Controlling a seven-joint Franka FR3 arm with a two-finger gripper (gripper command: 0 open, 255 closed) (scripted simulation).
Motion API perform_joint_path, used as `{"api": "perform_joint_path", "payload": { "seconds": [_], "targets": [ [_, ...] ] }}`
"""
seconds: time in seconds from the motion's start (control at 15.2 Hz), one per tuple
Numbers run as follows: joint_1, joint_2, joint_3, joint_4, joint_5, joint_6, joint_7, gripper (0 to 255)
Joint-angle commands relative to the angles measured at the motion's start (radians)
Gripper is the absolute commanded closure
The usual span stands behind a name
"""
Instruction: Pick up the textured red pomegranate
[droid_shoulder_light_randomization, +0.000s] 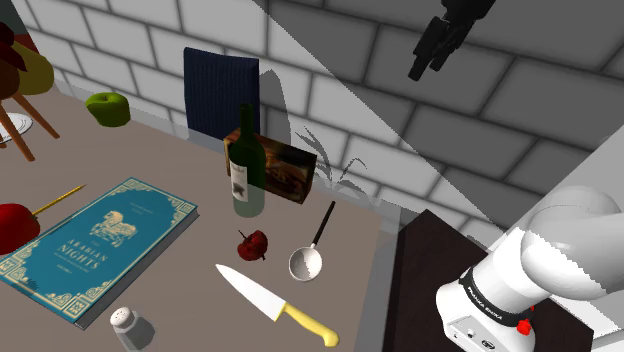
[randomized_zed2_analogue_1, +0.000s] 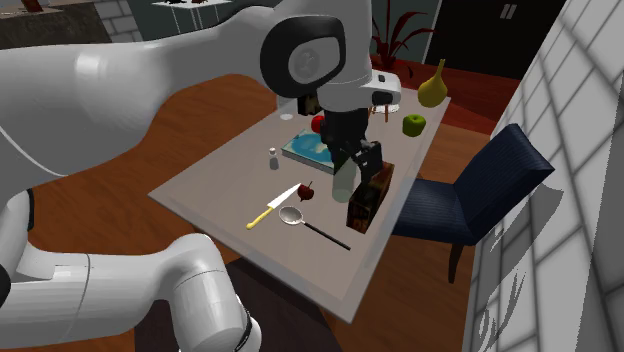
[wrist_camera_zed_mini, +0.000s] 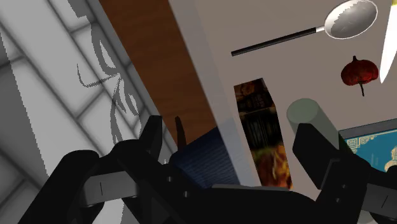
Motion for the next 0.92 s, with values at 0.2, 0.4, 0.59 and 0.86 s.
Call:
{"api": "perform_joint_path", "payload": {
  "seconds": [0.2, 0.4, 0.59, 0.86],
  "targets": [
    [0.005, -0.032, 0.061, -0.091, 0.028, 0.067, 0.094, 0],
    [0.012, -0.049, 0.127, -0.168, 0.059, 0.136, 0.189, 0],
    [0.020, -0.048, 0.198, -0.231, 0.092, 0.209, 0.286, 0],
    [0.028, -0.017, 0.301, -0.291, 0.133, 0.312, 0.420, 0]
  ]
}}
